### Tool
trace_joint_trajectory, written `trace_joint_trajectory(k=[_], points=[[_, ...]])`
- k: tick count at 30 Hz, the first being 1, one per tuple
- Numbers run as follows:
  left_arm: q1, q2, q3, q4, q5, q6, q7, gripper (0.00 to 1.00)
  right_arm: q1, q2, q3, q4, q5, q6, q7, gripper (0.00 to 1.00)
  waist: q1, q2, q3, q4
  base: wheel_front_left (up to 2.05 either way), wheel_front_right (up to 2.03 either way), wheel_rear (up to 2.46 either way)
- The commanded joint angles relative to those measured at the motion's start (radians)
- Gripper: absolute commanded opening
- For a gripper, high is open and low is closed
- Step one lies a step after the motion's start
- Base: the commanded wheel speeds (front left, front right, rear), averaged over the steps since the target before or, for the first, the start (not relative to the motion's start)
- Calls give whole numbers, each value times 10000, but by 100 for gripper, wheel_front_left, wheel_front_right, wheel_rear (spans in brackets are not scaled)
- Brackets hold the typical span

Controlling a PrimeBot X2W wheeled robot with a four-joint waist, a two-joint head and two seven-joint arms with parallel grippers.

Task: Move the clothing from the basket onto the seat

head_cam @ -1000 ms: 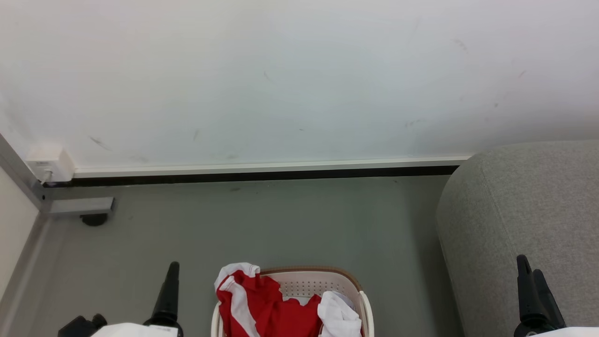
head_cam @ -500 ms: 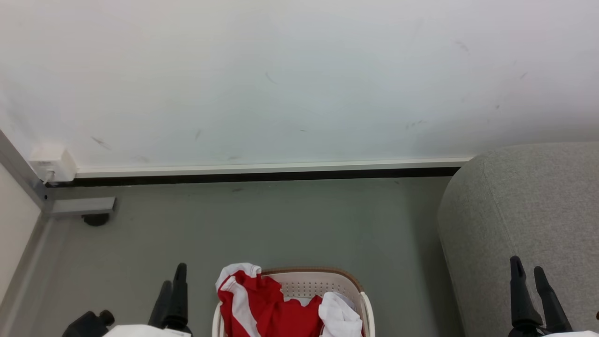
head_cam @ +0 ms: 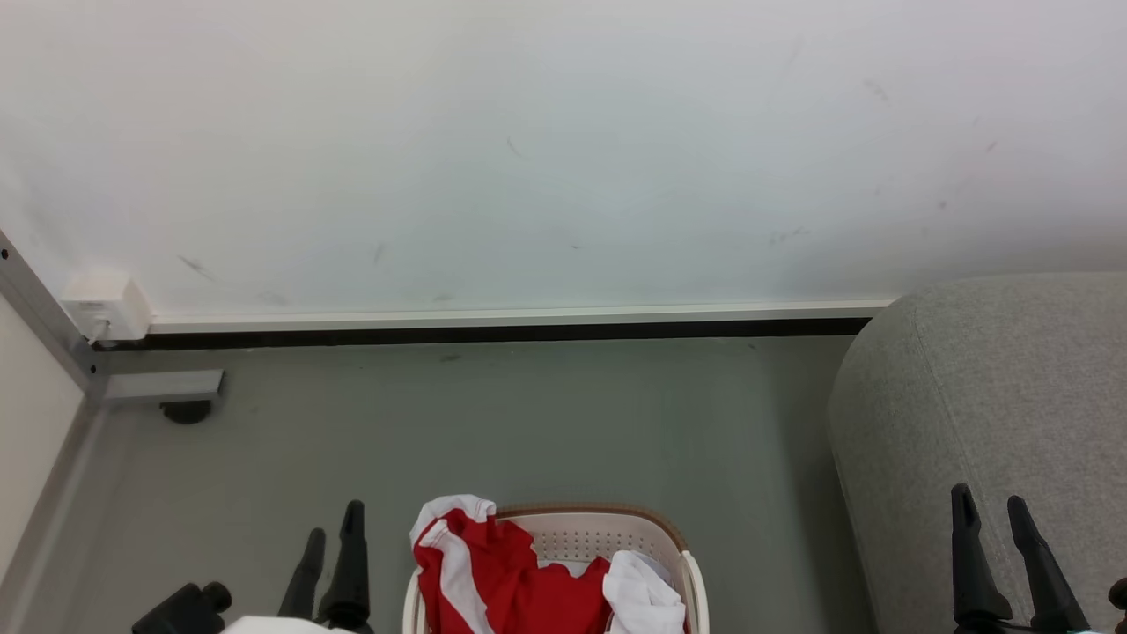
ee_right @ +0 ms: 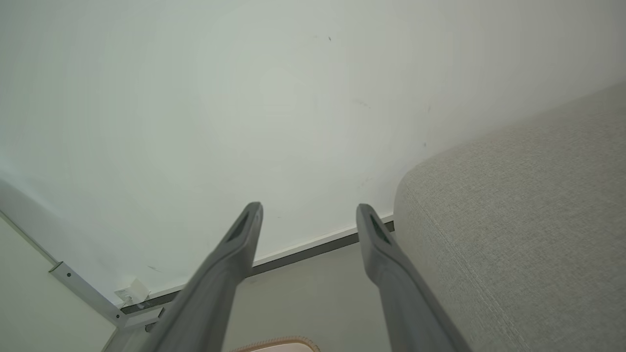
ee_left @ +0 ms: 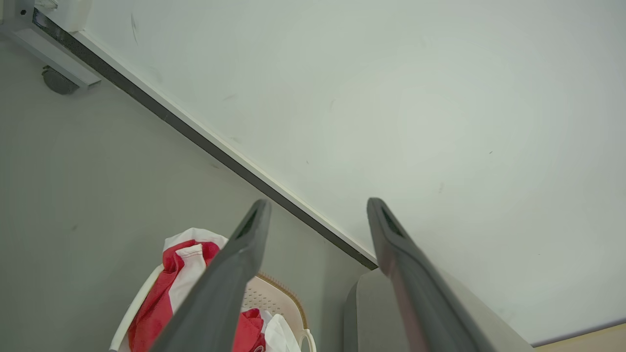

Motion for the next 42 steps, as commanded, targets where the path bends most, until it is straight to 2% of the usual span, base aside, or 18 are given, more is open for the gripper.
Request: trace_joint_trajectory(k=[1, 25, 42], points=[[4, 92, -28, -110, 365, 10, -80, 100, 26, -65, 20, -191, -334, -11, -96, 100, 0, 0, -3, 10, 0, 0, 0], [162, 109, -326, -100, 2531, 125, -635, 100, 252, -88, 85, -451, -2620, -15, -667, 100, 0, 0, -48, 100, 0, 0, 0], [312, 120, -339, -95, 3982, 97, -1019, 100, 448, -23, -104, -472, -3747, -17, -1012, 100, 0, 0, -111, 187, 0, 0, 0]])
